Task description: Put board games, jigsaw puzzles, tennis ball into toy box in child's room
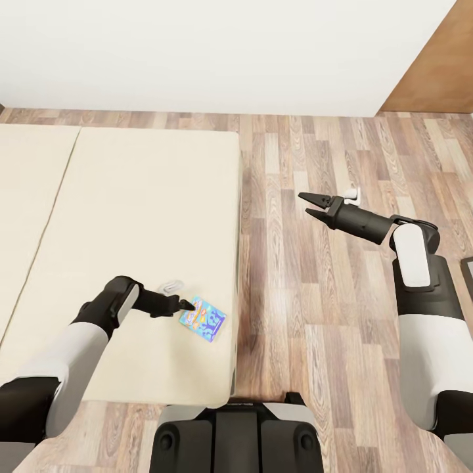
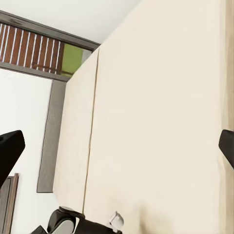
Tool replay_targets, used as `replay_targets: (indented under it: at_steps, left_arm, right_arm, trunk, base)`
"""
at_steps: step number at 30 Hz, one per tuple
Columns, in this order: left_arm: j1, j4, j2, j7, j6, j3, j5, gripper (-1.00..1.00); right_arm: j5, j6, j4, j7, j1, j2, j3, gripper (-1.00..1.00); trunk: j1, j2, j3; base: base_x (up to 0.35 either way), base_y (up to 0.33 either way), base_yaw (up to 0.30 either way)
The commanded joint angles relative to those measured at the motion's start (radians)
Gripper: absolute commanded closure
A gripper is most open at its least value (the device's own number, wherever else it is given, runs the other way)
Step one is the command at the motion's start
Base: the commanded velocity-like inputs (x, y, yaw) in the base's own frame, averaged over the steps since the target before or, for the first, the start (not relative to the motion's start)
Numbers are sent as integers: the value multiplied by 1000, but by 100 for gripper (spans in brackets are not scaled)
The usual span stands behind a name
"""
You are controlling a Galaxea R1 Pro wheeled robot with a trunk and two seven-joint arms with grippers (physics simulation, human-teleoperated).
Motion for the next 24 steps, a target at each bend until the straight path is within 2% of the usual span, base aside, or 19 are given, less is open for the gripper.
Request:
replay_targets:
  at_steps: [1,9,17,24]
  left_arm:
    - [0,-1,-2,1,5,-4,6,-100]
    - [0,-2,-21,0,-14,-7,5,-100]
    - [0,-2,-26,0,-28,-72,6,-100]
    - [0,-2,-28,1,-29,-86,6,-100]
  right_arm:
    - [9,4,0,10,0,0,-1,-100]
    - [10,4,0,10,0,0,-1,-100]
    - [9,4,0,10,0,0,-1,-100]
    - [10,4,1,10,0,0,-1,-100]
  trunk:
    - [0,-1,-2]
    - [0,-1,-7]
    - [0,-1,-8]
    - [0,-1,-8]
  base:
    - [0,0,0]
    - [0,0,0]
    - [0,0,0]
    - [0,-70,0]
